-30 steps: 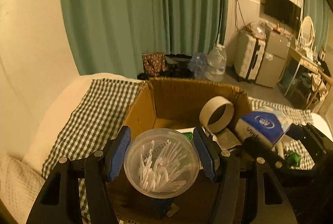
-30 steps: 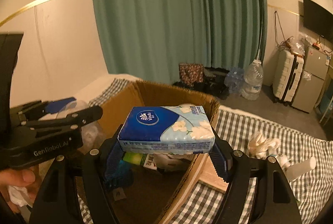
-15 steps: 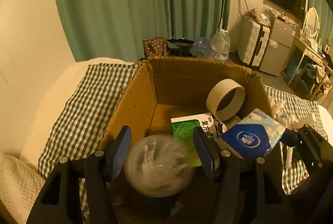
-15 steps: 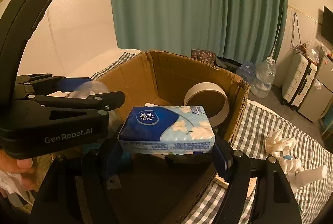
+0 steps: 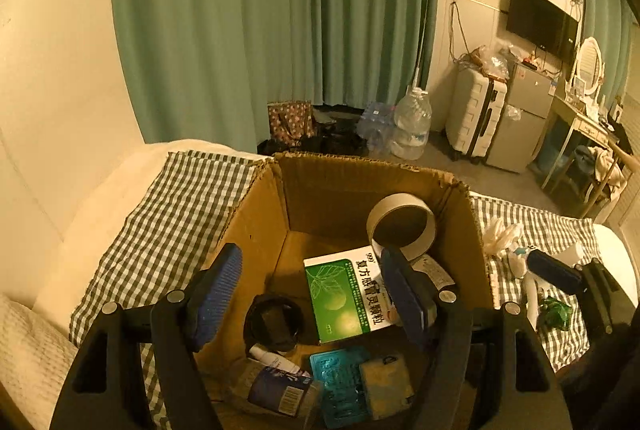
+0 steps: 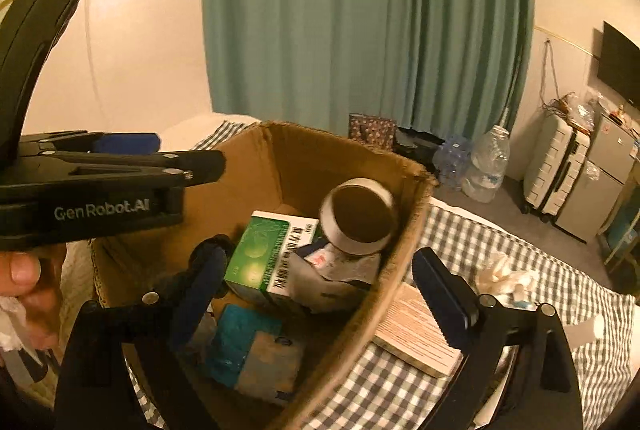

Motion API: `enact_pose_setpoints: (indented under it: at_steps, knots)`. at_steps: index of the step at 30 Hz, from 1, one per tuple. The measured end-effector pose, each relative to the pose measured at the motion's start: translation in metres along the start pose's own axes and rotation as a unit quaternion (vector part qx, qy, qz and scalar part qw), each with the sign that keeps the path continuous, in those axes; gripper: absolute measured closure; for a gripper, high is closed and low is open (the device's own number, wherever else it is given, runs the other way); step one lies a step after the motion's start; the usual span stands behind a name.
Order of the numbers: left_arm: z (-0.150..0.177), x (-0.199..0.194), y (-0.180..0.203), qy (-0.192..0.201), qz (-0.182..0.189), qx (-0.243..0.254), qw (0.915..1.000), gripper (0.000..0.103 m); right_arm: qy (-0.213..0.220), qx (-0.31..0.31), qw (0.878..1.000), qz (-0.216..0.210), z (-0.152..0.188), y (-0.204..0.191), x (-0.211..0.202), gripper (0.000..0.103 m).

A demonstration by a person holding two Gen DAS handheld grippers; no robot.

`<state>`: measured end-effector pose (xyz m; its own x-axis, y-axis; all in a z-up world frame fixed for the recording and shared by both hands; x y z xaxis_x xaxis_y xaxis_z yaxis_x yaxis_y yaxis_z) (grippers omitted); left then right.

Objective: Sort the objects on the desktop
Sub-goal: 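Open both grippers to drop the swab container and tissue pack into the box, then withdraw both open grippers from the box back over the remaining items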

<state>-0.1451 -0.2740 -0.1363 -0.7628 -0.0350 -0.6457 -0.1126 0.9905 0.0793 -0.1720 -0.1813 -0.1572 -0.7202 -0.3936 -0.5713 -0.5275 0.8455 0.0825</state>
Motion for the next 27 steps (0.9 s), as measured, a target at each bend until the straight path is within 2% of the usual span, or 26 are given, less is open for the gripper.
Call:
enact_pose_setpoints:
  at_steps: [3,7,12,14,17,19,27]
  knots:
    - [-0.004,-0.007,0.008,0.009,0.003,0.007,0.9999,0.022,0.004,0.013,1.0,0.012,-0.002,0.013,-0.01,0.008]
    - [-0.01,-0.016,0.015,0.021,0.003,0.014,0.9997,0.022,0.008,0.032,0.999,0.027,-0.004,0.032,-0.025,0.008]
    - [-0.018,-0.031,0.032,0.046,0.006,0.022,0.9987,0.006,0.024,0.045,0.997,0.049,-0.009,0.053,-0.046,0.006]
    - [-0.022,-0.035,0.039,0.058,0.003,0.03,0.9979,0.005,0.033,0.051,0.996,0.06,-0.011,0.064,-0.057,0.006]
    - [-0.027,-0.044,0.051,0.073,0.007,0.035,0.9967,0.0,0.043,0.059,0.995,0.075,-0.013,0.078,-0.069,0.004]
    - [-0.031,-0.051,0.057,0.088,0.011,0.031,0.9956,0.0,0.049,0.064,0.993,0.085,-0.013,0.088,-0.079,0.0]
    - [-0.037,-0.065,0.077,0.114,0.022,0.024,0.993,0.0,0.051,0.064,0.989,0.125,-0.011,0.118,-0.106,0.0]
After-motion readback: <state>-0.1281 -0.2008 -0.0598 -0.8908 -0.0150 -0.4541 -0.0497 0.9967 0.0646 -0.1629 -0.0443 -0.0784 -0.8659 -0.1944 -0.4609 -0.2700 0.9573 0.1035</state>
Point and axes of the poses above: each gripper's, at about its wrist camera, not at the fingertips, and x roughly the way its jaws point, y to its right, z to its underside, the point moved 7 cm from there along x, roughly the way its jaws point, and after that the axes turned 7 degrees about z, right-handed, at the moved point
